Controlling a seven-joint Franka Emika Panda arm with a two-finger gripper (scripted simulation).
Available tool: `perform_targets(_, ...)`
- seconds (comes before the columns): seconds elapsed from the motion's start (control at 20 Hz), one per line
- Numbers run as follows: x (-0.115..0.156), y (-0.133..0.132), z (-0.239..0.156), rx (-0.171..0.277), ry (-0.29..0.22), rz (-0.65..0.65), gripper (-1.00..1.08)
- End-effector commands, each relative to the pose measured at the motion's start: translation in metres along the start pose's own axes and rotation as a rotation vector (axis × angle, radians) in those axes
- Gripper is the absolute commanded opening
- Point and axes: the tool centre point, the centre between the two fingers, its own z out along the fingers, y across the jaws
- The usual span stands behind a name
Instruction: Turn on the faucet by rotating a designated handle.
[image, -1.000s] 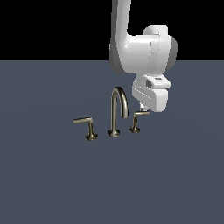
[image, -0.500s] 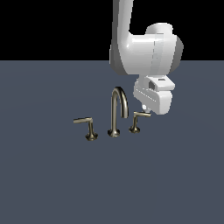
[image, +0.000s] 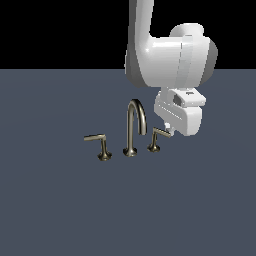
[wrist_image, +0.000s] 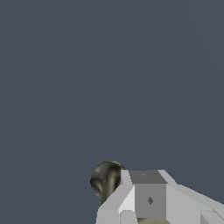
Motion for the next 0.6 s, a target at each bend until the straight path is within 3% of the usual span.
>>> perform_targets(0.0,-0.006,0.003,0.0,-0.002,-0.001,-0.001,-1.0)
perform_targets(0.55,-0.036,0.031,-0.001,-0.013,-0.005,0.007,-1.0)
